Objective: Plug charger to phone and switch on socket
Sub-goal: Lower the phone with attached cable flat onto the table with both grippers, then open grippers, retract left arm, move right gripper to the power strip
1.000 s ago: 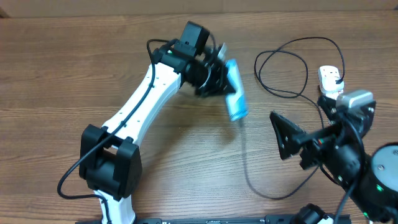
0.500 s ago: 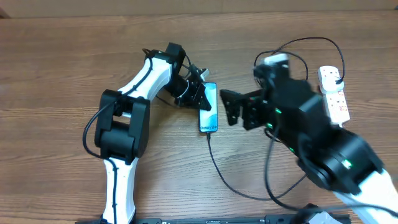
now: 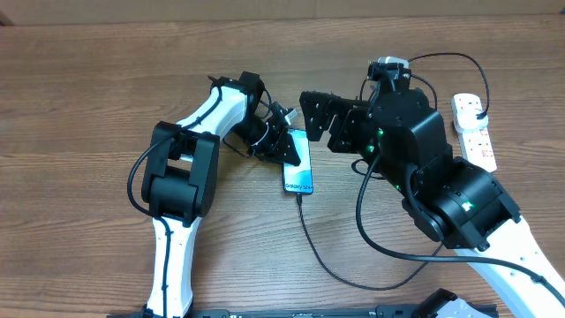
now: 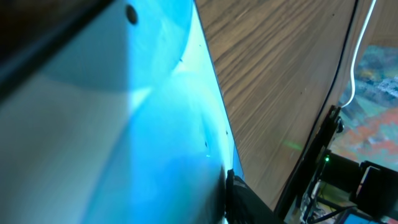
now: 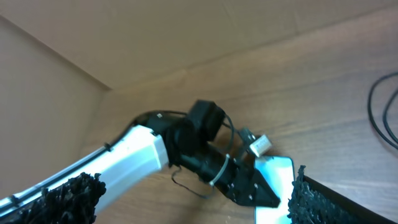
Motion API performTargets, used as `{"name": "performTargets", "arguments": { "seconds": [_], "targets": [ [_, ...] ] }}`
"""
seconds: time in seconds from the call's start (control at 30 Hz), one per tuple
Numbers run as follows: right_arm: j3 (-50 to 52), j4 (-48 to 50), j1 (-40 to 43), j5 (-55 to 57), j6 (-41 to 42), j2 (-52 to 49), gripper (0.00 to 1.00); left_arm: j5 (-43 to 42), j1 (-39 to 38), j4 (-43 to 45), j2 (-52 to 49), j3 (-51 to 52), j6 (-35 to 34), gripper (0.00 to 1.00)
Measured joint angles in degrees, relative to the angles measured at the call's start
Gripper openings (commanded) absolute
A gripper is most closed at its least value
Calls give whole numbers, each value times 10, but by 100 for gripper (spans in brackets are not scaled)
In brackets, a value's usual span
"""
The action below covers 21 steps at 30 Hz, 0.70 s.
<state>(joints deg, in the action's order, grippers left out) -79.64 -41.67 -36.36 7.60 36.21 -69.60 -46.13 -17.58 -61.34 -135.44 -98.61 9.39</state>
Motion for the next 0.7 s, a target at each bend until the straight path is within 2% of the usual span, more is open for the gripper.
{"name": "performTargets", "arguments": {
  "seconds": [0.13, 0.47, 0.57, 0.63, 0.67, 0.7],
  "targets": [
    [0, -33, 0, -1, 11, 0, 100, -4, 0, -4, 2, -1, -2, 57],
    [0, -22, 0, 30, 15, 0, 100, 47, -3, -4, 20, -9, -50, 71],
    [0, -48, 0, 49, 16, 0, 100, 57, -4, -5, 24, -11, -65, 86],
    [0, -76, 1, 64, 16, 0, 100, 60, -4, -6, 28, -13, -71, 91],
    [0, -93, 4, 71, 17, 0, 100, 63, -4, -6, 29, -13, -73, 98],
    [0, -115, 10, 82, 20, 0, 100, 65, -4, -8, 30, -15, -76, 100]
  ]
}}
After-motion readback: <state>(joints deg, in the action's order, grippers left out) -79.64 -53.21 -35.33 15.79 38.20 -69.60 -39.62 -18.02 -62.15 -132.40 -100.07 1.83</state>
